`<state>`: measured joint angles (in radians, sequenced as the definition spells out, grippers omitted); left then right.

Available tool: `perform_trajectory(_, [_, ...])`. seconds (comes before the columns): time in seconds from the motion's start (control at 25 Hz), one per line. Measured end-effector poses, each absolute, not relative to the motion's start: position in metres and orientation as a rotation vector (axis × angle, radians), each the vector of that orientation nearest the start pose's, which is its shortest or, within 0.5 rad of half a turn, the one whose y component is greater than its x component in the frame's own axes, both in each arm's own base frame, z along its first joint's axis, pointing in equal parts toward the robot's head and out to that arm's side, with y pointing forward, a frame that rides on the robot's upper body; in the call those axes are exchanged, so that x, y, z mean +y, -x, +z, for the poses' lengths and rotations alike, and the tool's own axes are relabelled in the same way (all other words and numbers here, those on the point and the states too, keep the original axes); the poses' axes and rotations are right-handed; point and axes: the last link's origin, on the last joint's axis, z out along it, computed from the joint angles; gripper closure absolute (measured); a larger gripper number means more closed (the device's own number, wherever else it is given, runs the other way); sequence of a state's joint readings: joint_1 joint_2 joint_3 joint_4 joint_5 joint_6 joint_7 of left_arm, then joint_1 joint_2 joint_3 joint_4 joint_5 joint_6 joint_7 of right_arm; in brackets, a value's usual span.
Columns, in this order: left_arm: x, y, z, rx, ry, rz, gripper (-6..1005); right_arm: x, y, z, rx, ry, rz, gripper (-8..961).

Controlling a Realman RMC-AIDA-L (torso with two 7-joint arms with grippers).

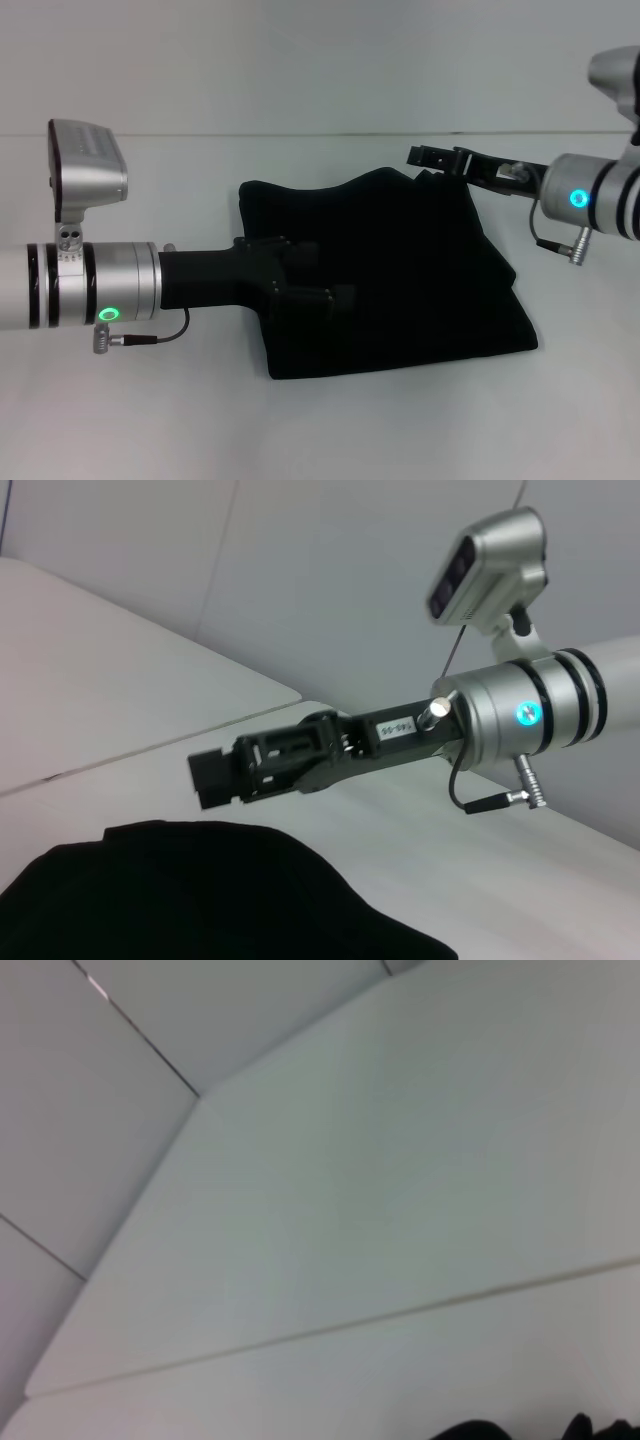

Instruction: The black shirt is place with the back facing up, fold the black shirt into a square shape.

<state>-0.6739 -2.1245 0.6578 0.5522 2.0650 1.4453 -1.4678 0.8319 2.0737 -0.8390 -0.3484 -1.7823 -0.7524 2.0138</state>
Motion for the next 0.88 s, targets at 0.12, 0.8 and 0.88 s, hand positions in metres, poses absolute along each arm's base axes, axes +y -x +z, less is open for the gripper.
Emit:
perform_trajectory(0.12, [0.356,0.226,-0.038,-0.747,2.755,-0.711,118,0.444,-0.236,-0.036,1.477,2.008,0.713,206])
perform_trajectory(0.8, [0.355,0.226,-0.040,-0.773,2.760,-0.708,123,0.442,-0.247,-0.037,1.616,1.955,0.638,434])
perform_trajectory(0.88, [0.355,0.226,-0.040,-0.772,2.760,-0.706,123,0.442,-0.245,-0.039,1.618,1.957,0.636,477])
